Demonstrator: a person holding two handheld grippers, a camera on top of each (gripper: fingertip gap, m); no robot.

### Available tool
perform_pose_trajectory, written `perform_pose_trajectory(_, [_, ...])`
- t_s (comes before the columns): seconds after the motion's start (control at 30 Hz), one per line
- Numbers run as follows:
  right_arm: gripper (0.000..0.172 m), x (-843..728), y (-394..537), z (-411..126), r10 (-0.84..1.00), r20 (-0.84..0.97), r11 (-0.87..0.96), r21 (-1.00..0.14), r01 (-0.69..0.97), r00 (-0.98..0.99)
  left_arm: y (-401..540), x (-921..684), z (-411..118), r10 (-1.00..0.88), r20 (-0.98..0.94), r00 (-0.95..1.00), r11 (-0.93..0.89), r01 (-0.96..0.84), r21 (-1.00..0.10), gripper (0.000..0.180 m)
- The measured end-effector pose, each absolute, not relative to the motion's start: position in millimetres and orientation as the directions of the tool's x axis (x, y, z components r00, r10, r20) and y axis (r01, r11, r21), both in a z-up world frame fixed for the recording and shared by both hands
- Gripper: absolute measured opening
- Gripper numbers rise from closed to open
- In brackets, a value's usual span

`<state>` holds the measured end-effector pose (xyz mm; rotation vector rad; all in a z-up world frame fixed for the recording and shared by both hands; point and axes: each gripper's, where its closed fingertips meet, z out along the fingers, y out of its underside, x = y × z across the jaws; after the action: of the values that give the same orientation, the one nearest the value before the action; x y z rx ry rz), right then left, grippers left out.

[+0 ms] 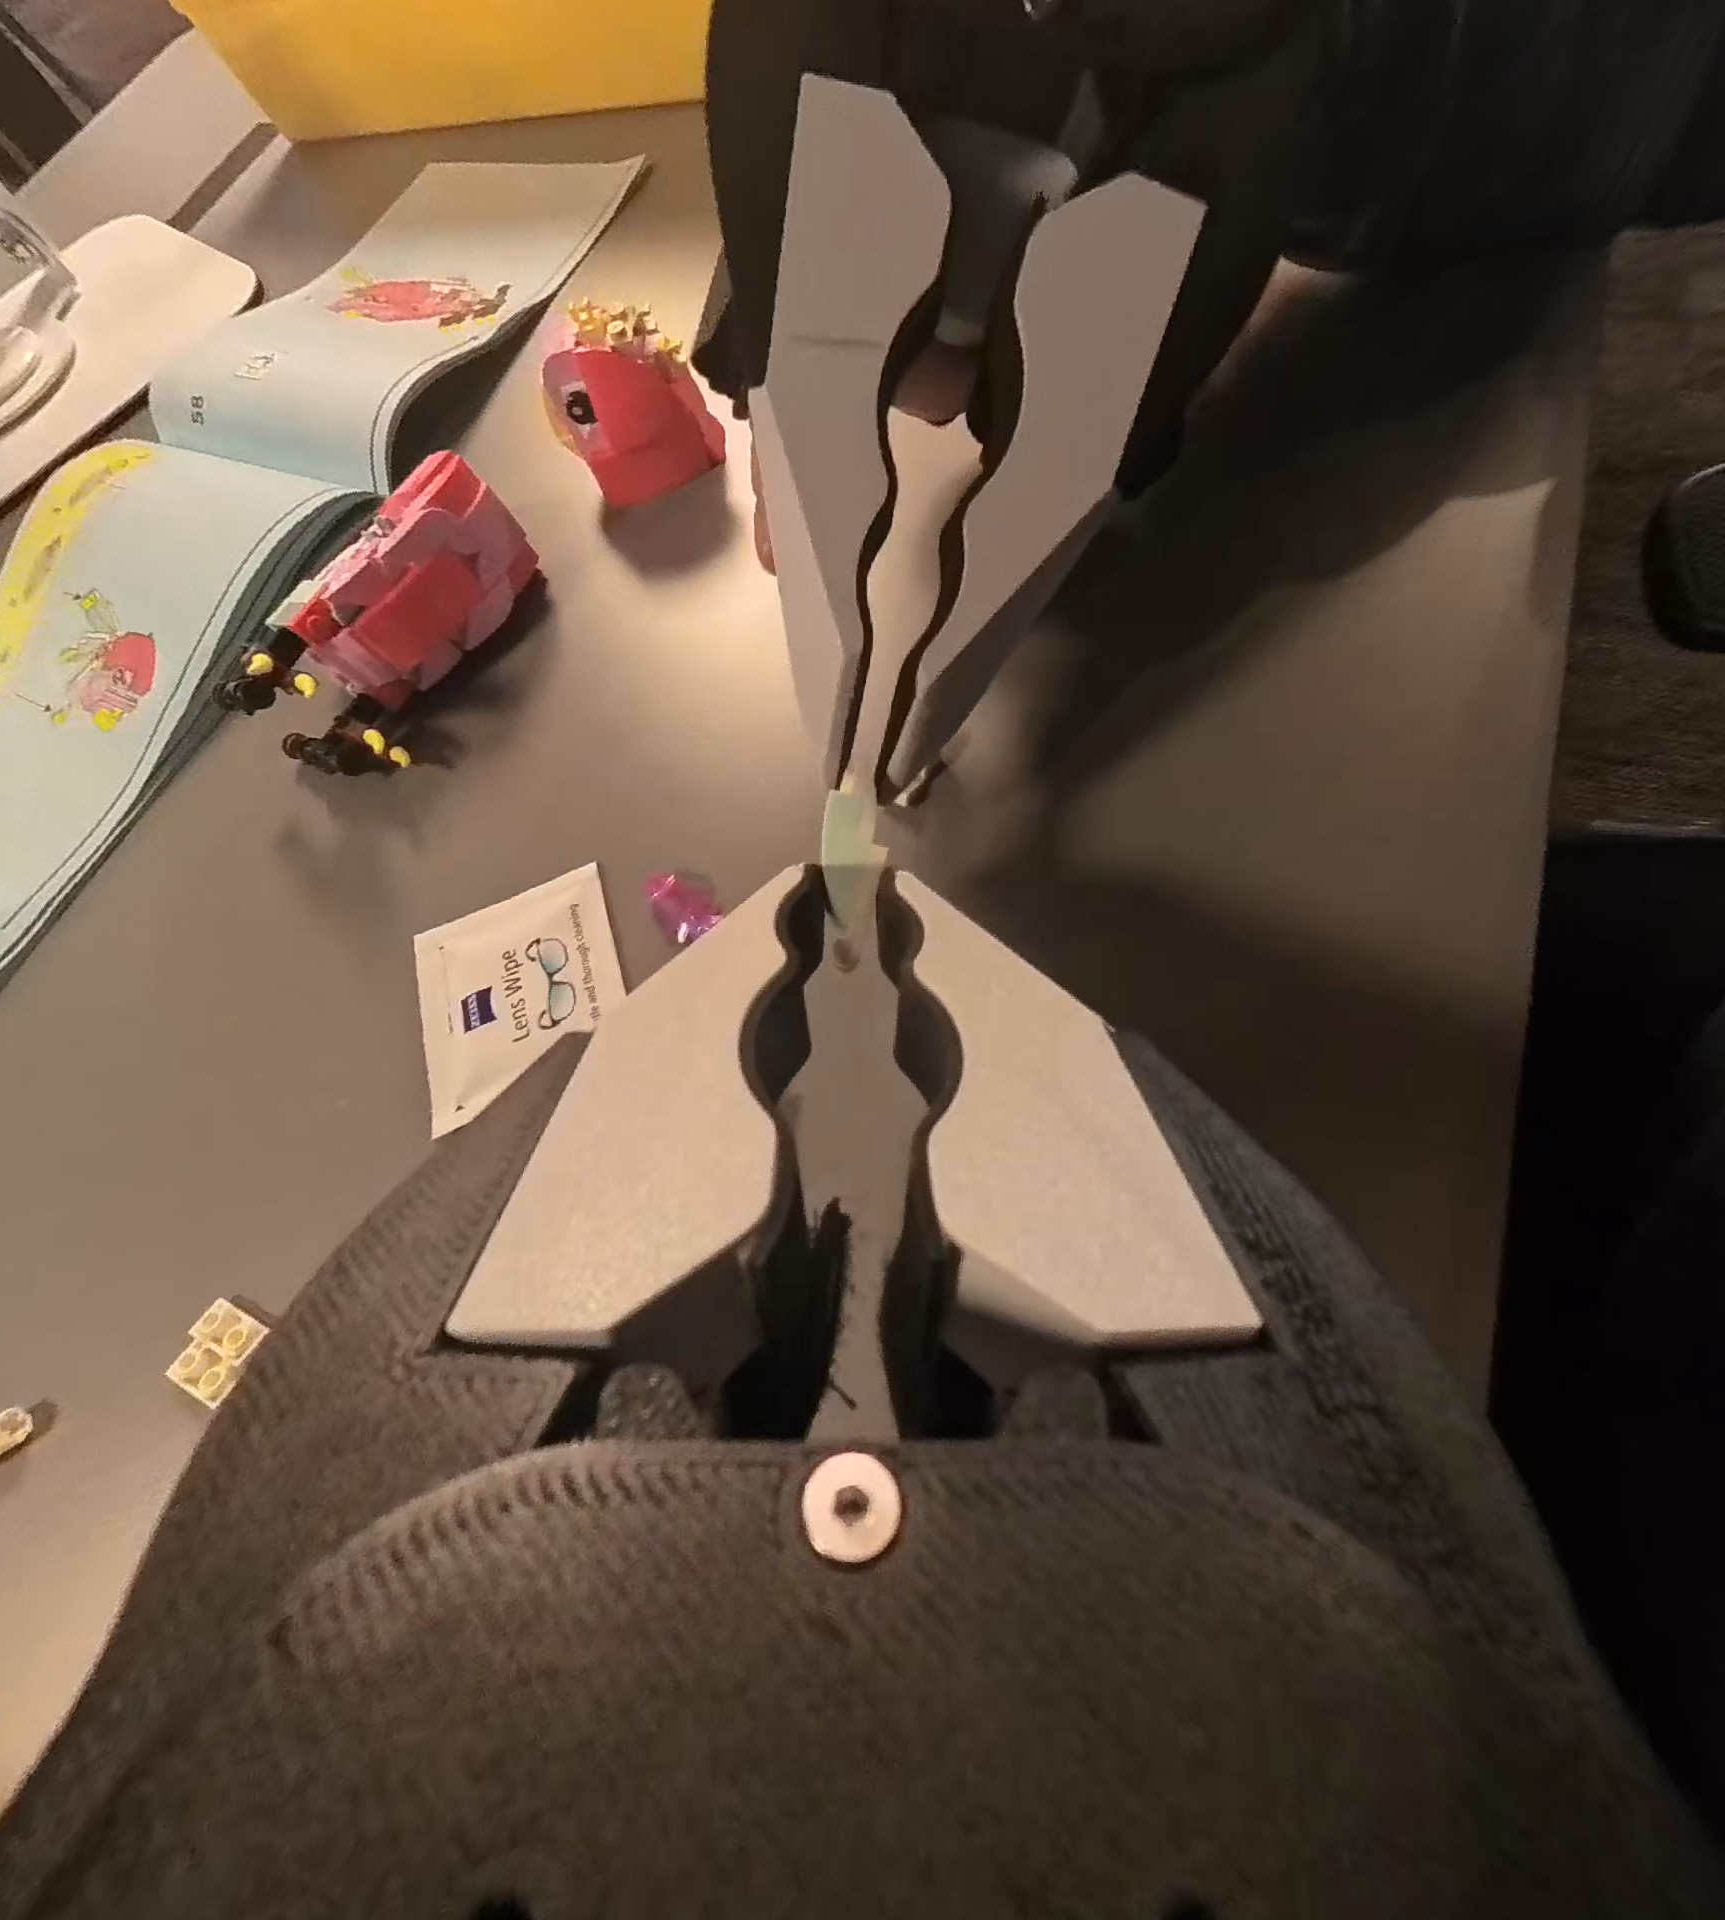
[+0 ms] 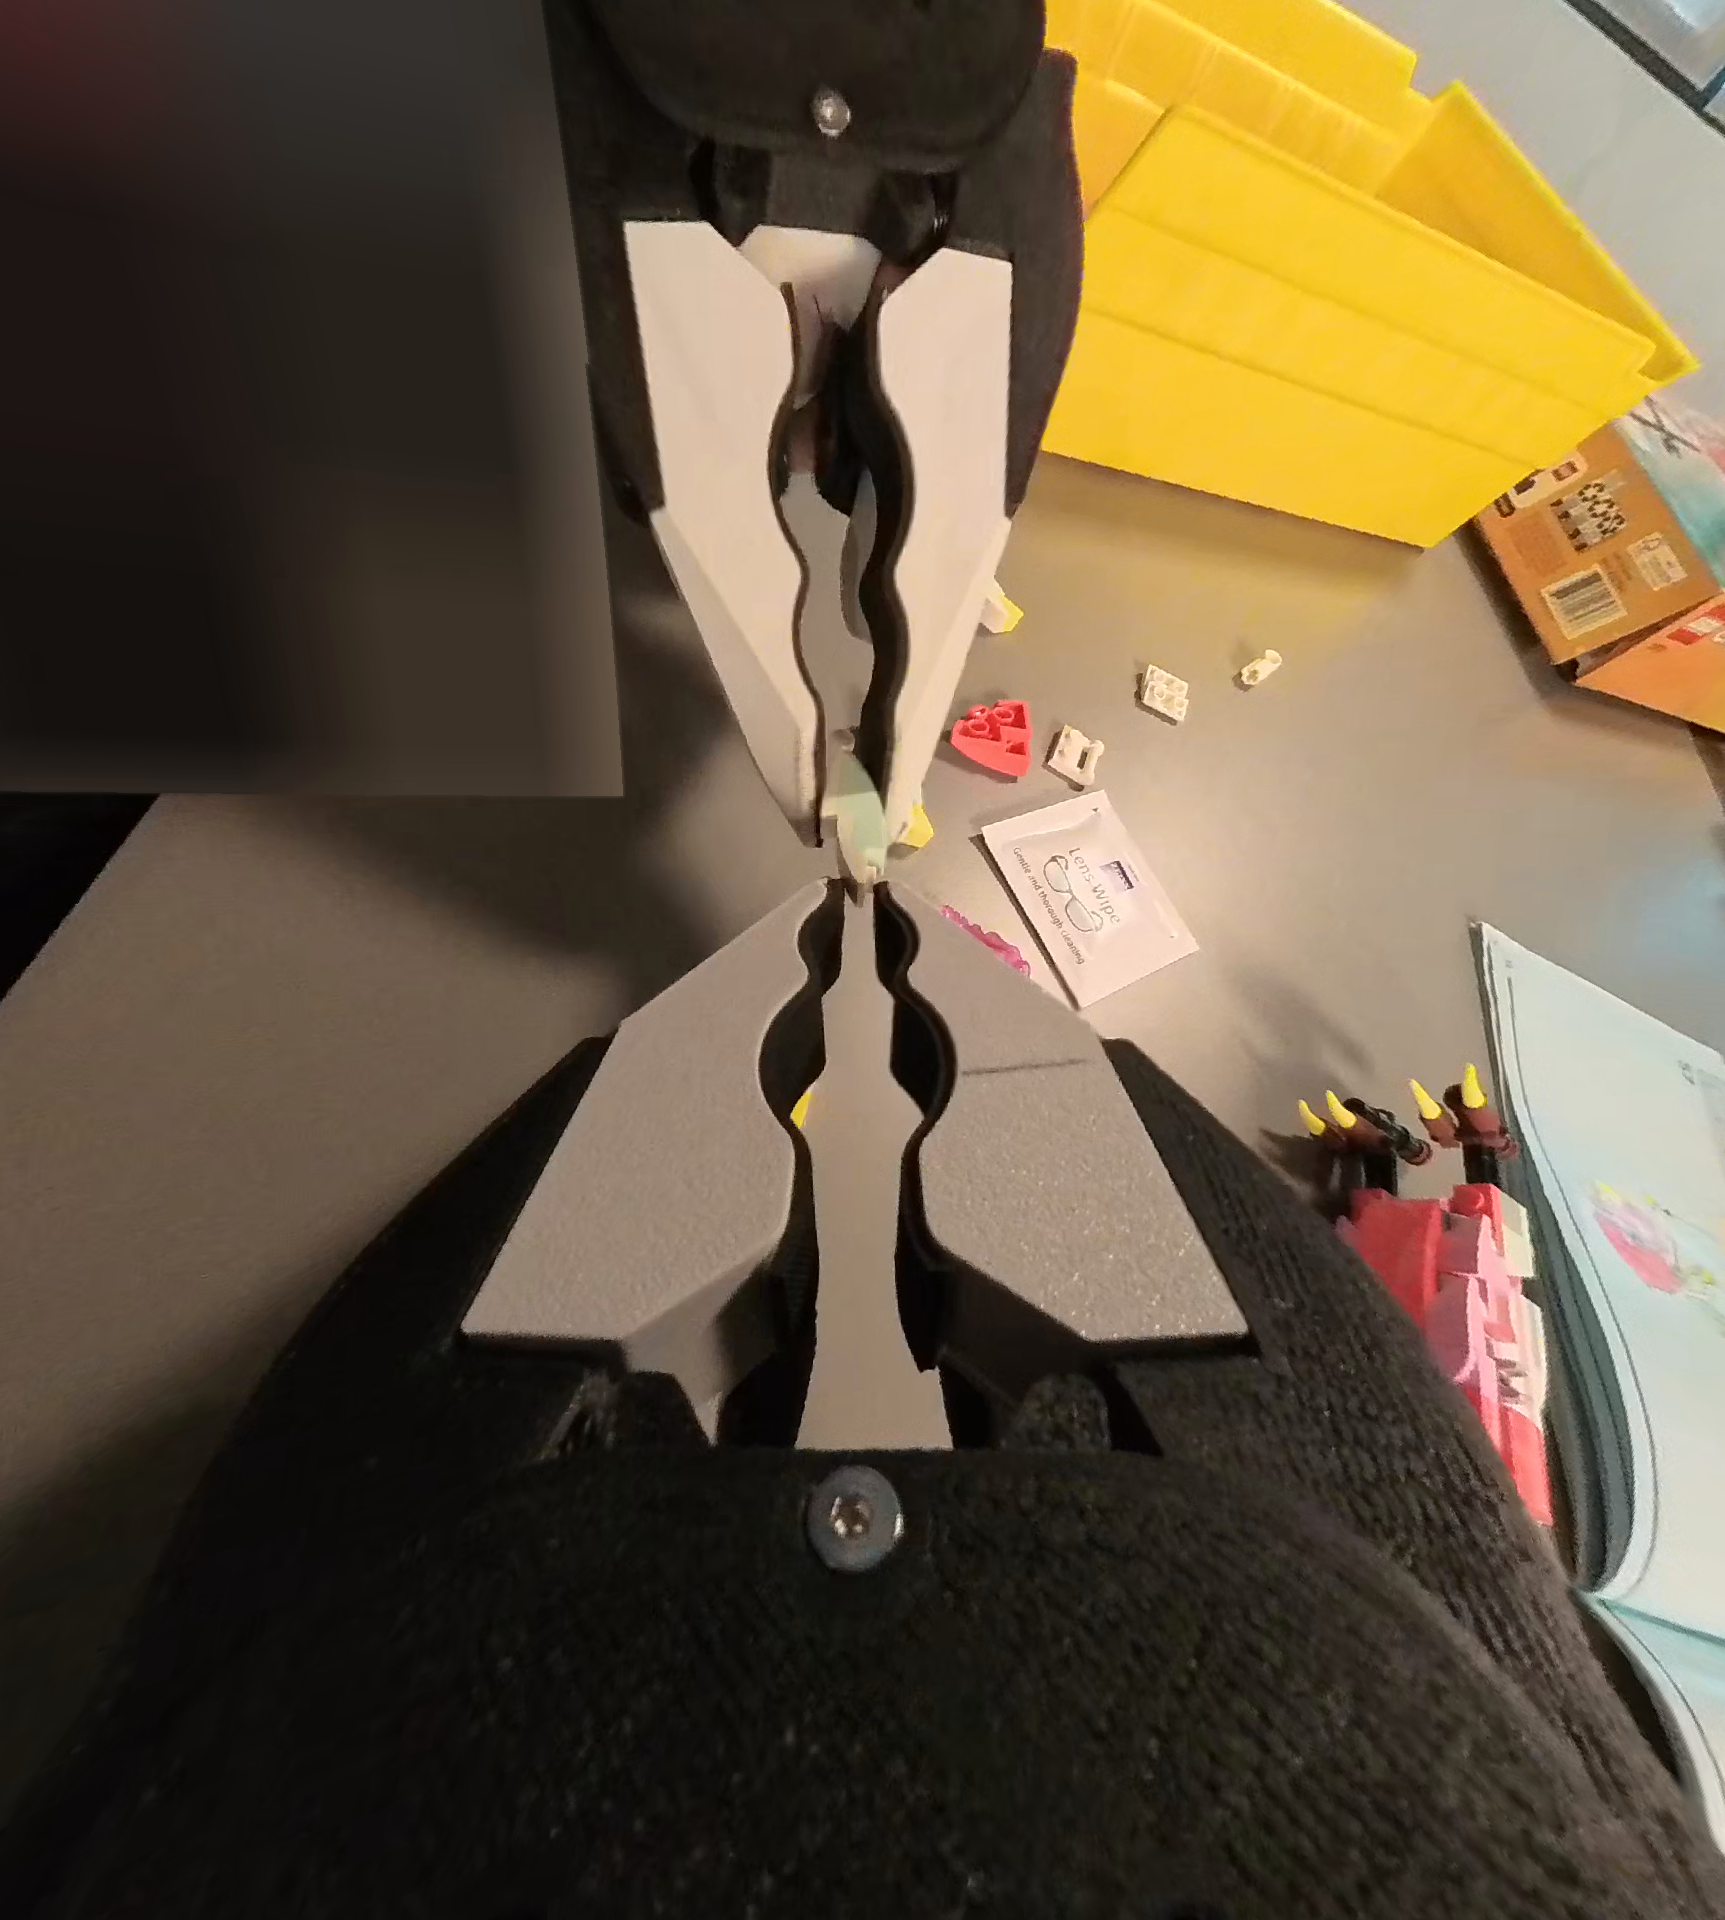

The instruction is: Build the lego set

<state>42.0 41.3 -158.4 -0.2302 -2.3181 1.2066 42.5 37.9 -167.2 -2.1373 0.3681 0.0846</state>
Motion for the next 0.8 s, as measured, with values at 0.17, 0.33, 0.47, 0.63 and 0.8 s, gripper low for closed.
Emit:
perform_pose_trajectory(0.17, [0.005,41.3,40.1,-156.5,0.376,0.382,0.586,-0.804,-0.103,-0.844,38.7,42.4,-167.0,-0.217,-0.171,0.961,-0.523,-0.262,-0.811,0.009])
perform_pose_trajectory(0.33, [0.003,36.3,41.2,-158.9,0.386,0.435,0.639,-0.762,-0.105,-0.813,38.6,36.5,-169.1,-0.173,-0.163,0.971,-0.543,-0.232,-0.807,0.009])
perform_pose_trajectory(0.47, [0.002,29.2,42.7,-148.6,0.411,0.547,0.676,-0.719,-0.158,-0.730,40.6,28.2,-159.3,-0.081,-0.090,0.993,-0.501,-0.118,-0.857,0.009])
perform_pose_trajectory(0.63, [0.002,27.3,44.5,-140.7,0.386,0.652,0.728,-0.650,-0.219,-0.653,43.1,24.0,-153.0,-0.008,-0.064,0.998,-0.460,-0.060,-0.886,0.010])
perform_pose_trajectory(0.8, [0.002,31.4,44.4,-134.4,0.333,0.722,0.755,-0.590,-0.288,-0.607,44.3,26.6,-147.8,0.002,-0.016,1.000,-0.422,-0.014,-0.907,0.009])
